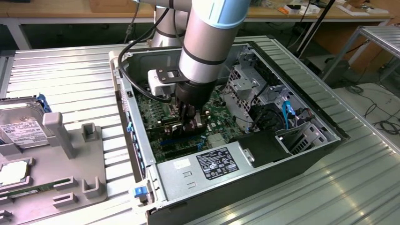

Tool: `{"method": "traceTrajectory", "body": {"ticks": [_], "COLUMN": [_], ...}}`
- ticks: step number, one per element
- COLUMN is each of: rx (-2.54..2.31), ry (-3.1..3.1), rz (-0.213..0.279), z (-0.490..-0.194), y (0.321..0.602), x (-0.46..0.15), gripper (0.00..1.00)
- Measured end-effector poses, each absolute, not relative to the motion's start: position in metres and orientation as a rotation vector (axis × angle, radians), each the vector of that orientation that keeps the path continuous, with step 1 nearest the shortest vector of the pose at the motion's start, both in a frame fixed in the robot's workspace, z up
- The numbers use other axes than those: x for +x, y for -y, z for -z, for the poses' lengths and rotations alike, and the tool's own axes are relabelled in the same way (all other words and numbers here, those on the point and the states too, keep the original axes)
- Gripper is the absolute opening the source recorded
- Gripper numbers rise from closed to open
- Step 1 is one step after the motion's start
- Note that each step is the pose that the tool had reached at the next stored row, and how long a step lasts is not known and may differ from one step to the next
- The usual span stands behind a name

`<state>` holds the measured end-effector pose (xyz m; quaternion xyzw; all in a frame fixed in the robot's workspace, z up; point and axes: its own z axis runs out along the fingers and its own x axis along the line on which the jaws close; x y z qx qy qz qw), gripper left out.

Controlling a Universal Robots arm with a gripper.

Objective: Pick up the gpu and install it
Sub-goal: 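Insert the gpu into the slot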

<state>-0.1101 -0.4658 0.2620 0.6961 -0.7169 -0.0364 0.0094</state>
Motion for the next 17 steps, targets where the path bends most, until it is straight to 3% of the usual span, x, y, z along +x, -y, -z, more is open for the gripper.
{"method": "traceTrajectory", "body": {"ticks": [17], "rx": [2.18], "ry": [2.231], "rz": [0.114], "z": [-0.2656], "y": [0.4658], "x": [-0.1103], "gripper": [0.27]}}
